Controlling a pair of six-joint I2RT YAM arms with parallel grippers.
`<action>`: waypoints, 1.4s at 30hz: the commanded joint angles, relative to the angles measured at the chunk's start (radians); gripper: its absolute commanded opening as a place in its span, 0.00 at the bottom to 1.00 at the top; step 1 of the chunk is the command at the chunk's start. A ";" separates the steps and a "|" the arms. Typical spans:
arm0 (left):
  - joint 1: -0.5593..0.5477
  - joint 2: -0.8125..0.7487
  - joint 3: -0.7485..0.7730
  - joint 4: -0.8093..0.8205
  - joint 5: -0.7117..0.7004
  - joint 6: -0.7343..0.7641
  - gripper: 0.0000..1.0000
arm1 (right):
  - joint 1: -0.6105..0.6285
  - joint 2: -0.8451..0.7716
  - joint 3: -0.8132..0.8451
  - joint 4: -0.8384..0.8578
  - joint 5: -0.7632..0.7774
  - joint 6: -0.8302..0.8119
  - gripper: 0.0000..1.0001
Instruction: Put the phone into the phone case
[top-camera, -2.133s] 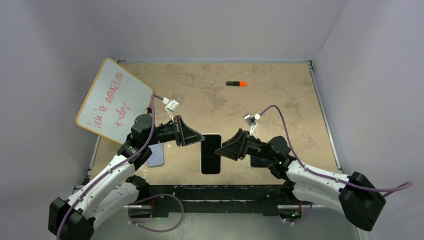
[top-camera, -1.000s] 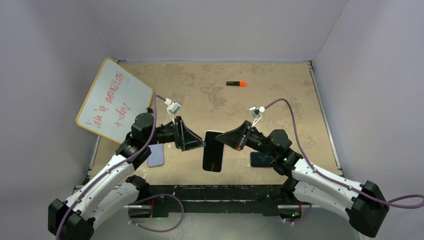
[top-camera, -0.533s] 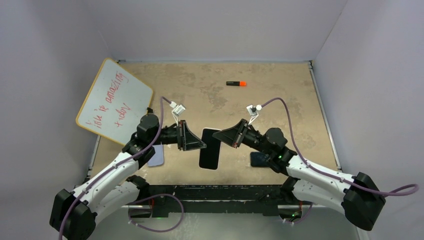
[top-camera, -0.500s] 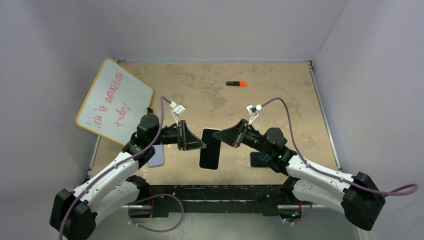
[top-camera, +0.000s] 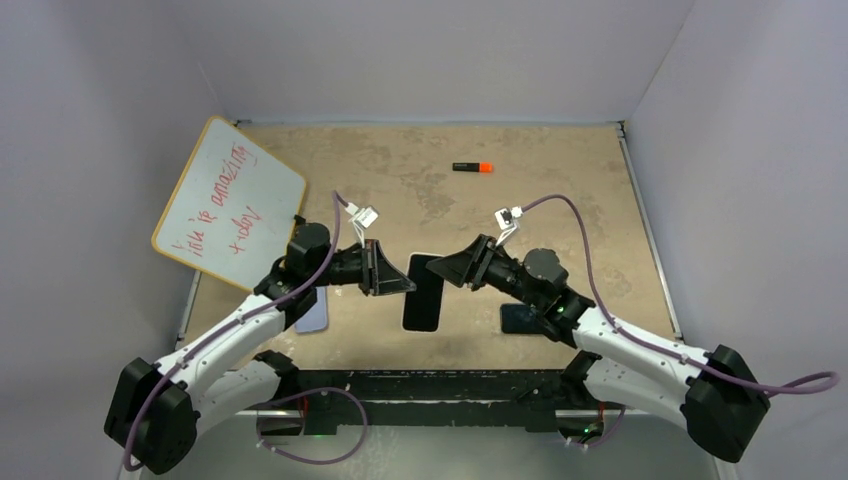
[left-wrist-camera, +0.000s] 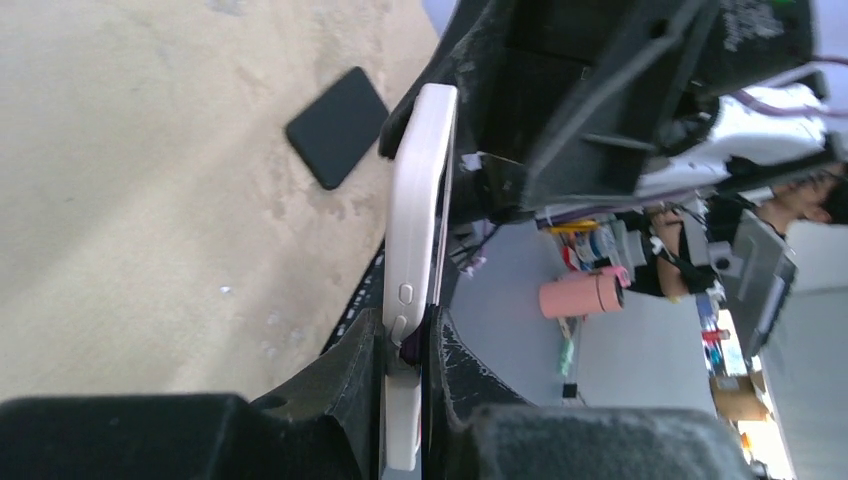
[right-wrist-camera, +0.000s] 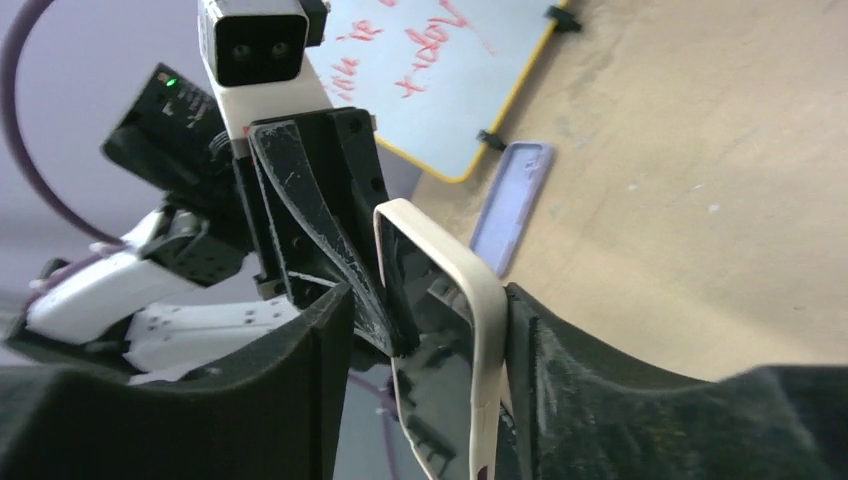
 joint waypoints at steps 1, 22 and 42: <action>0.007 0.022 0.026 0.006 -0.144 0.014 0.00 | -0.009 -0.057 0.090 -0.196 0.132 -0.044 0.68; 0.010 0.741 0.397 0.234 -0.268 0.001 0.00 | -0.011 -0.263 0.197 -0.903 0.455 -0.128 0.99; 0.022 0.905 0.472 0.043 -0.427 0.088 0.37 | -0.011 -0.176 0.239 -0.970 0.427 -0.147 0.99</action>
